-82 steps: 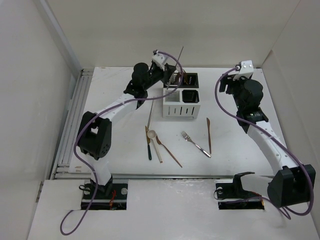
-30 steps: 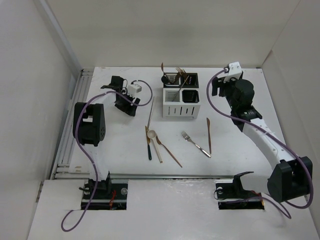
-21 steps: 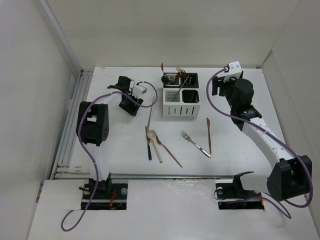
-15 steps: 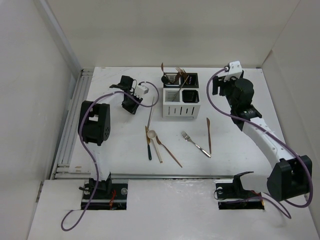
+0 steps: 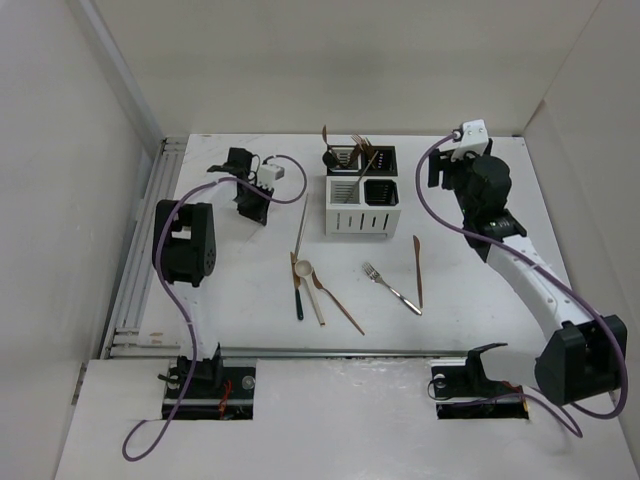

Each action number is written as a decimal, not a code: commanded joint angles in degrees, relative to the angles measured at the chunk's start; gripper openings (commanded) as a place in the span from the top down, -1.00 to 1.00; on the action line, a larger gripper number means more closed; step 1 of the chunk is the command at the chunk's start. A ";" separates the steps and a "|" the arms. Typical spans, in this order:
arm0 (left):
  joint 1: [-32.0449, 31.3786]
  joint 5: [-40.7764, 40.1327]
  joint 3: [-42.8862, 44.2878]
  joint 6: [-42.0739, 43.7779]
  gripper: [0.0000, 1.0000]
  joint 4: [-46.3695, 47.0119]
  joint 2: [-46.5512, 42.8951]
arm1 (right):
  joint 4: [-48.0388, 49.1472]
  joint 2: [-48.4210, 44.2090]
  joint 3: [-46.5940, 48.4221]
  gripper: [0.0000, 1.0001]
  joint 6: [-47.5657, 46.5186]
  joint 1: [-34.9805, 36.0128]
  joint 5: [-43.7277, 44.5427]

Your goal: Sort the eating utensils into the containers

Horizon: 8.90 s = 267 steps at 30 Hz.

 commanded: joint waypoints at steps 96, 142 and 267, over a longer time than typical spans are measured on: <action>7.30 6.57 -29.51 -26.93 -0.10 37.56 -41.35 | -47.50 26.22 -0.51 0.43 42.58 5.93 -6.80; 7.30 7.72 -24.96 -22.46 -0.12 29.56 -38.72 | -4.38 10.03 16.28 1.00 14.90 5.93 -2.04; -11.43 -15.66 -6.05 -17.18 0.57 6.62 -1.80 | 5.67 -13.59 -10.96 -0.54 17.09 7.60 15.35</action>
